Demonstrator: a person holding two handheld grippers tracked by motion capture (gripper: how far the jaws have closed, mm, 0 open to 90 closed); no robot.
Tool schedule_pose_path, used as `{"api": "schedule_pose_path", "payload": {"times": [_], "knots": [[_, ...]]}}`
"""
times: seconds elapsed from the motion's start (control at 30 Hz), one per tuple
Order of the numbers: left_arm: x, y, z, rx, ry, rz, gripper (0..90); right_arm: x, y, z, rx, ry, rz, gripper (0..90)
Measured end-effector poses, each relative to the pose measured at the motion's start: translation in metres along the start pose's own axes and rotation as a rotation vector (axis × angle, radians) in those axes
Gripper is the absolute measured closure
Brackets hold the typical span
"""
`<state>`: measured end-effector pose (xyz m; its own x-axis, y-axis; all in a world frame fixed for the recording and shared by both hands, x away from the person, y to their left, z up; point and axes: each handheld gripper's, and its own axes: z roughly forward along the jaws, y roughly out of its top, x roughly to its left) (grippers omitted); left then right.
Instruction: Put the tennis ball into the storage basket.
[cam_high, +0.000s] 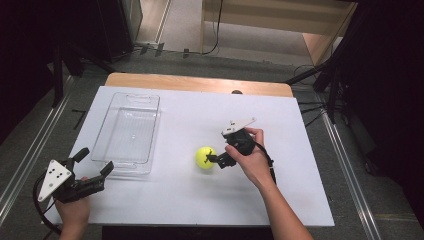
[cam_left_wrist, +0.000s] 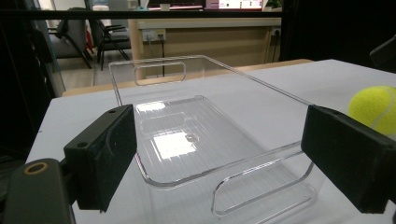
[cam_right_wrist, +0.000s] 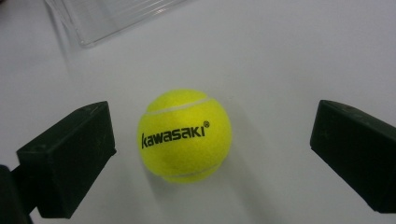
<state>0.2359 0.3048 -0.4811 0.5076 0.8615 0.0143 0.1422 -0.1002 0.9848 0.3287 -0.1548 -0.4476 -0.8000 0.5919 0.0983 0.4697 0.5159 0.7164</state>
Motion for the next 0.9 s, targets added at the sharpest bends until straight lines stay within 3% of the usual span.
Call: {"api": "schedule_pose_path", "payload": {"times": [0.17,0.37,0.9], "knots": [[0.000,0.000,0.000,-0.001,0.000,-0.001,11.1,0.001,0.003,0.006,0.031,0.023,0.009,0.0],[0.000,0.000,0.000,-0.001,0.000,-0.001,11.0,0.005,0.005,0.013,0.075,0.019,-0.020,0.0],[0.000,0.000,0.000,-0.002,-0.001,-0.001,11.1,0.007,0.008,0.026,0.147,0.022,-0.030,0.0]]}}
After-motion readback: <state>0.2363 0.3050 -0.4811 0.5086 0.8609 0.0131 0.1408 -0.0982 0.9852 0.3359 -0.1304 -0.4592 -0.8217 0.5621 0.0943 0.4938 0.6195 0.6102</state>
